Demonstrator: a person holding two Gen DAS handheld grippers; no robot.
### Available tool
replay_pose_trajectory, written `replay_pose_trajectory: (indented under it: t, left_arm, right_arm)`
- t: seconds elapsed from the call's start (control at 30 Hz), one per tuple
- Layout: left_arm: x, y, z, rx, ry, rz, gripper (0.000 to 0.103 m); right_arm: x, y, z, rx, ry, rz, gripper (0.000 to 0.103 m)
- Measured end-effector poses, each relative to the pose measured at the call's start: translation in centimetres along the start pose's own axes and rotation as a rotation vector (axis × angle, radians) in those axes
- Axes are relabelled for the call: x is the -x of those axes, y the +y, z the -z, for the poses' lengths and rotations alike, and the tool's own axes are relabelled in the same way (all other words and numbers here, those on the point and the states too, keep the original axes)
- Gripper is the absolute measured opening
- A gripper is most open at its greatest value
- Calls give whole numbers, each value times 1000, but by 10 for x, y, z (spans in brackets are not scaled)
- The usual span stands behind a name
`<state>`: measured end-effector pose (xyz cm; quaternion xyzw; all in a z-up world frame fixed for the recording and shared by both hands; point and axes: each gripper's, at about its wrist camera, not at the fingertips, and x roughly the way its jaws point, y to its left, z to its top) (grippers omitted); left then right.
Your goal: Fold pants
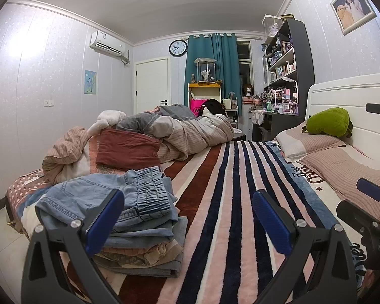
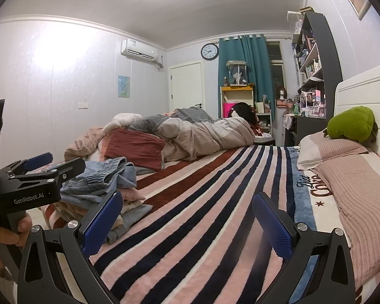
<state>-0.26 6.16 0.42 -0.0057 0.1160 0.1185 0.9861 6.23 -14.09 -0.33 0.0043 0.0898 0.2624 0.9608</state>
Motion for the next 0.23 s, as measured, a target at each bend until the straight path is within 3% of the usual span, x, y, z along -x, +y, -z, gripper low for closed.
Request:
replay_pose_trajectory:
  t: [0.23]
  left_arm:
    - [0, -4, 2, 2, 9, 13, 100]
  right_arm:
    - [0, -1, 0, -7, 4, 2, 102]
